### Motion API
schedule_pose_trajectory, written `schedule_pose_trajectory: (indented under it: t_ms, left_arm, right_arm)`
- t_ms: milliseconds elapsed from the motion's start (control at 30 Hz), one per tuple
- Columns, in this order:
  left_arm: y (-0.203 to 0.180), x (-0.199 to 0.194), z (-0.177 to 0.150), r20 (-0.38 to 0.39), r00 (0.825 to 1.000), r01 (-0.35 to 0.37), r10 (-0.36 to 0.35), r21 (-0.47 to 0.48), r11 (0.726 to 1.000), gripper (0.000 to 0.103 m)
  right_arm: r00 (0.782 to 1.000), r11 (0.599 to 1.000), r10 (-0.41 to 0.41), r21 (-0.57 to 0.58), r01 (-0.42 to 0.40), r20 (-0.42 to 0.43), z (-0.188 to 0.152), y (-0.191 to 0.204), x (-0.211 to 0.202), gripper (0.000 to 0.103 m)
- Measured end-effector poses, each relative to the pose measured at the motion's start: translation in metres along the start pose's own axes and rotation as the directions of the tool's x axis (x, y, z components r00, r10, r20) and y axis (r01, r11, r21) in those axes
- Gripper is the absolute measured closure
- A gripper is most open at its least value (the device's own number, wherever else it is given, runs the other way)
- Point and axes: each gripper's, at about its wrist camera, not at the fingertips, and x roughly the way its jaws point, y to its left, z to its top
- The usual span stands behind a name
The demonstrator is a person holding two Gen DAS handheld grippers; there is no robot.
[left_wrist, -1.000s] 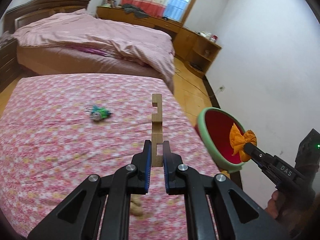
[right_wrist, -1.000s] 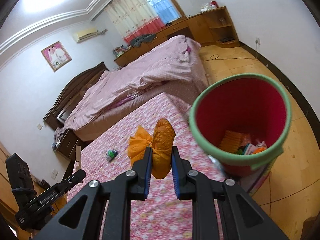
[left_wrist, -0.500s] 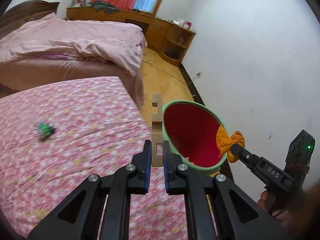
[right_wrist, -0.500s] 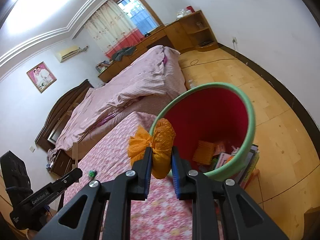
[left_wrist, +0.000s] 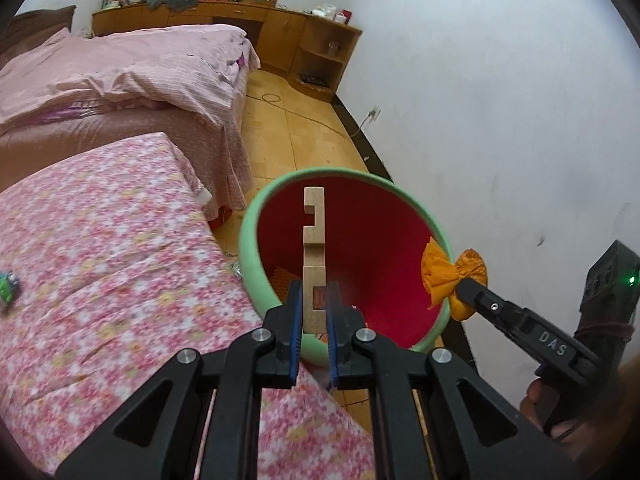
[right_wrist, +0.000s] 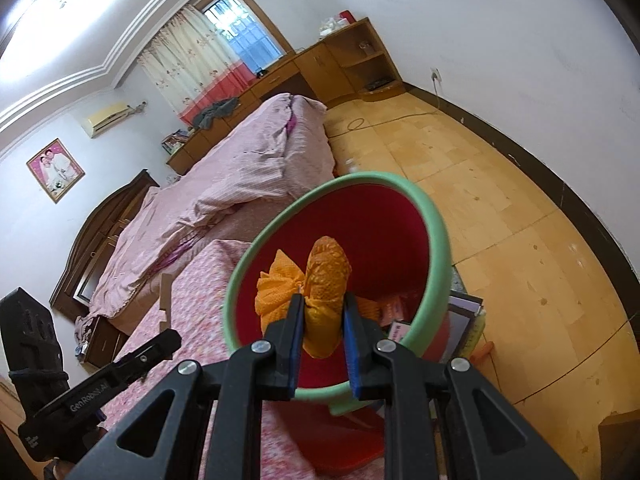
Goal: Collect trash
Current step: 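Open the left tool to drop the wooden stick into the bucket, then open the right tool to drop the orange bow into the bucket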
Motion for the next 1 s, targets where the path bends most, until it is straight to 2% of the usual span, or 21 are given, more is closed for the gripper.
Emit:
schedule_pose_trajectory:
  t_ms: [200,367,467,633,700,1000]
  left_arm:
    - [-0.005,0.03,0.002,-0.047,0.999,0.003,-0.002,0.024,1.0,0.094]
    - [-0.004,0.041,0.002,-0.055,0.998,0.016,-0.015,0.028,0.999,0.094]
    - [-0.003,0.041,0.003,-0.063,0.998,0.018,-0.017,0.022,1.0,0.088]
    - [0.003,0.032,0.005,-0.045,0.999,0.001,-0.001,0.004,1.0,0.079]
    - [0.005,0.027,0.006,-0.035,0.999,-0.004,0.004,-0.004,1.0,0.076]
    - [0.015,-0.005,0.002,0.004,0.999,-0.037,0.037,-0.038,0.999,0.074]
  right_arm:
    - [0.999,0.999,-0.026,0.018,0.026,-0.019,0.003,-0.018,0.015,0.082]
    - [0.999,0.999,-0.035,0.023,0.036,-0.038,0.005,-0.024,0.028,0.08]
    - [0.998,0.999,-0.036,0.032,0.038,-0.046,0.004,-0.027,0.031,0.079]
    - [0.998,0.998,-0.037,0.05,0.04,-0.048,0.005,-0.03,0.031,0.077]
    - [0.998,0.998,-0.038,0.047,0.041,-0.046,0.006,-0.029,0.031,0.072]
    - [0.999,0.999,-0.021,0.031,0.022,-0.03,0.005,-0.016,0.019,0.064]
